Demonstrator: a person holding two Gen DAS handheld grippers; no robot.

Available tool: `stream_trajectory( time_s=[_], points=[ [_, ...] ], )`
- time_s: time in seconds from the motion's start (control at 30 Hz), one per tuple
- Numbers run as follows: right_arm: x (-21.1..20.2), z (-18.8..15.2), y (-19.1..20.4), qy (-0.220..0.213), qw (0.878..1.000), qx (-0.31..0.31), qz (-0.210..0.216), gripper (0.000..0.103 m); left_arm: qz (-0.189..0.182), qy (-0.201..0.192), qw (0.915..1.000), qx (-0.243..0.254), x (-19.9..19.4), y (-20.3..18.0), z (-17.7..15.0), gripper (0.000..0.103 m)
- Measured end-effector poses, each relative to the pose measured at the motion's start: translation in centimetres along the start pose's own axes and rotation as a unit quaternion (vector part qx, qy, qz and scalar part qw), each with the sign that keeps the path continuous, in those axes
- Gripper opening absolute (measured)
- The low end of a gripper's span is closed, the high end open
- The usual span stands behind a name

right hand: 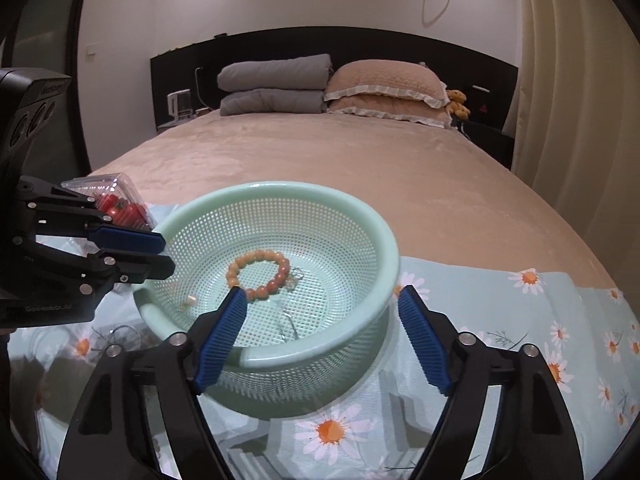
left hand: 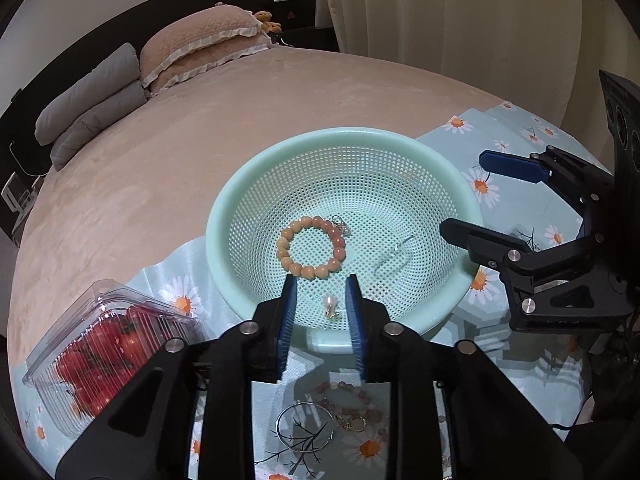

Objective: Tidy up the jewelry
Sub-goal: 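Lower the pearl earring into the basket with the left tool while the right tool drops the hoop there, then grasp the pink bead necklace with the right tool while the left tool grasps another silver hoop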

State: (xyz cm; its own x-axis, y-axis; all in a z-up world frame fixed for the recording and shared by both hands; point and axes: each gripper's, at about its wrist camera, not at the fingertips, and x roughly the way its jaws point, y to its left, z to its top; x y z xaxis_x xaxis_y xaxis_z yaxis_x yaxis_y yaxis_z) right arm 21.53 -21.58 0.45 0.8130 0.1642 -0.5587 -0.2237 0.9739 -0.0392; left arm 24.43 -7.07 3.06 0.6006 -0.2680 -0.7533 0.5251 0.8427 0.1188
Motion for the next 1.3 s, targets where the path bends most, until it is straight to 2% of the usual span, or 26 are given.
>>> stream_trajectory(
  time_s=[0.07, 0.17, 0.4, 0.57, 0.73, 0.87, 0.93, 1.17, 1.3],
  points=[
    [0.0, -0.1, -0.4, 0.003, 1.0, 0.008, 0.0, 0.084, 0.006, -0.007, 1.0, 0.0, -0.3, -0.1, 0.1, 0.053],
    [0.2, -0.2, -0.7, 0.013, 1.0, 0.01, -0.002, 0.084, 0.007, -0.014, 0.9999, 0.002, -0.8, -0.1, 0.2, 0.066],
    [0.1, -1.0, -1.0, 0.025, 0.999, 0.024, -0.003, 0.086, 0.016, -0.01, 0.9998, 0.008, -0.7, -0.2, 0.2, 0.071],
    [-1.3, -1.5, -1.8, 0.017, 0.999, 0.043, 0.004, 0.086, 0.025, -0.01, 0.9995, 0.017, -0.9, -0.5, 0.1, 0.075],
    [-2.4, -2.3, -1.3, 0.018, 0.999, 0.036, -0.001, 0.086, 0.043, -0.006, 0.9988, 0.023, -0.9, -0.7, -0.2, 0.079],
    [-2.6, -3.4, -0.5, 0.033, 0.999, 0.025, 0.018, 0.086, 0.056, -0.004, 0.9982, 0.023, -1.1, -0.6, -0.7, 0.083],
    [-2.4, -4.1, 0.0, 0.043, 0.999, 0.017, 0.027, 0.086, 0.059, -0.005, 0.9981, 0.019, -1.4, -0.2, -1.1, 0.084],
    [-1.3, -6.1, 1.8, 0.079, 0.995, -0.007, 0.055, 0.086, 0.081, -0.011, 0.9966, -0.01, -3.1, 1.2, -3.9, 0.095],
    [-0.8, -7.0, 3.0, 0.094, 0.993, -0.015, 0.07, 0.086, 0.082, -0.007, 0.9964, -0.018, -3.8, 1.5, -6.0, 0.095]
  ],
)
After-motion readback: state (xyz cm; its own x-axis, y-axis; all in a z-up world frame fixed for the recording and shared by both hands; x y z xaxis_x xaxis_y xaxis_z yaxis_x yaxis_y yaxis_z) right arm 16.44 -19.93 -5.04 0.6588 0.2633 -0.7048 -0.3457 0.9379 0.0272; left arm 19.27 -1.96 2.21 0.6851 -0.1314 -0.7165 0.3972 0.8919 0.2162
